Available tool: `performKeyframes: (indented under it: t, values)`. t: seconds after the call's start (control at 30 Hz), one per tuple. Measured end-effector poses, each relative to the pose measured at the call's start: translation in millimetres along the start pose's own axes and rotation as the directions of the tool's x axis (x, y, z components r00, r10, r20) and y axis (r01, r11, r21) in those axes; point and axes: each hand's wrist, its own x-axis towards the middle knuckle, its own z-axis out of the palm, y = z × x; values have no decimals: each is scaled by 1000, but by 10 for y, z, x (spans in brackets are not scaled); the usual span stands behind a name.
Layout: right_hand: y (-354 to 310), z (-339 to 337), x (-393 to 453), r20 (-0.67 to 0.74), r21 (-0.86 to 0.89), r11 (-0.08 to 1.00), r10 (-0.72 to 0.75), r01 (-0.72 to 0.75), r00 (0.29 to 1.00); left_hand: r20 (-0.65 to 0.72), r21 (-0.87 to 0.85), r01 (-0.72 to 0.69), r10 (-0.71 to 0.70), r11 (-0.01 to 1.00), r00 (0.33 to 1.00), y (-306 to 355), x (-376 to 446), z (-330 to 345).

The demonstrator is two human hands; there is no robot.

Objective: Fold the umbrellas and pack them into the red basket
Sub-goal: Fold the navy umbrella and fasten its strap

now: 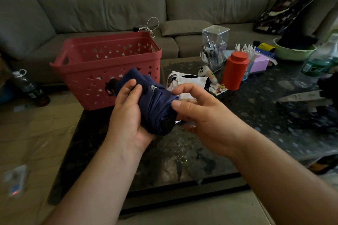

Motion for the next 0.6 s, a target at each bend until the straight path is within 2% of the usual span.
performKeyframes:
  t: [0.1,0.17,0.3,0.43,0.53,0.6]
  values:
    - [14,32,2,-19,49,996,-70,71,997,23,-4,9,-9,1000,1000,1,-9,-1]
    - [22,36,17,-31,13,995,-99,99,995,39,0,1,-1,1000,999,1,-8,-3]
    - [34,9,14,-59,-18,997,-71,70,996,70,30,-74,72,997,995,0,-1,-12]
    - [1,-17,4,-23,31,996,83,-83,996,140,96,-165,151,982,979,7,-64,19]
    - [17,17,-53,66,-91,952,297,-291,953,205,166,-263,228,950,952,-31,-110,43]
    - [57,31,-75,128,-130,928,364,-348,922,225,195,-325,280,926,933,-50,-118,50]
